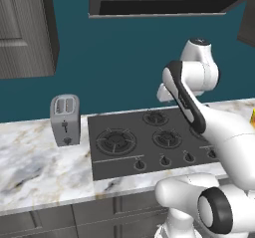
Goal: Pick the cup and bowl from the counter and place them on the counter next to the sink.
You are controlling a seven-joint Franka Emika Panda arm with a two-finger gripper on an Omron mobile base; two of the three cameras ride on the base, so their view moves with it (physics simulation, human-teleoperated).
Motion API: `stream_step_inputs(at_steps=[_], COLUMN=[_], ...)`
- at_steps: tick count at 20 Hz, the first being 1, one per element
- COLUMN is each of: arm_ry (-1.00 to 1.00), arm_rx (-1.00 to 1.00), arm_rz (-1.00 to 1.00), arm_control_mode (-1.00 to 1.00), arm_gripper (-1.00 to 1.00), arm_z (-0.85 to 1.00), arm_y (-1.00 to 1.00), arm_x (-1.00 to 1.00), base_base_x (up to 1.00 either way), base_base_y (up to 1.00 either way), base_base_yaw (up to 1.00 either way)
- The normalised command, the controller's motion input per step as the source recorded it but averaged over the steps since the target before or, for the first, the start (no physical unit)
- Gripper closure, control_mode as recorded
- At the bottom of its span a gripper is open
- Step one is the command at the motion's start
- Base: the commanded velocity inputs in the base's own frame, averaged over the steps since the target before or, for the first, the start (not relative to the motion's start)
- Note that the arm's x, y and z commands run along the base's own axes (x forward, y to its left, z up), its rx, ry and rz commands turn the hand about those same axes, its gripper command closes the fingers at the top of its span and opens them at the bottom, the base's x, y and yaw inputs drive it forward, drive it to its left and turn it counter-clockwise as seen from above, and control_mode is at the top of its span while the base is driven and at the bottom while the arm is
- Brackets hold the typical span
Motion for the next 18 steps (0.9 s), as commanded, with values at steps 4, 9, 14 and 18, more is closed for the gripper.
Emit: stream_step_inputs(at_steps=[4,9,14,18], arm_ry=[0.0,0.0,0.0,0.02], arm_rx=[0.0,0.0,0.0,0.0], arm_rz=[0.0,0.0,0.0,0.0], arm_control_mode=[-1.0,-1.0,-1.0,-1.0], arm_gripper=[-1.0,-1.0,-1.0,-1.0], arm_z=[-0.13,-0.05,-0.03,-0.05], arm_y=[-0.53,-0.51,-0.57,-0.63], arm_x=[0.0,0.0,0.0,0.0], base_base_x=[0.0,0.0,0.0,0.0], base_base_y=[0.0,0.0,0.0,0.0], base_base_yaw=[0.0,0.0,0.0,0.0])
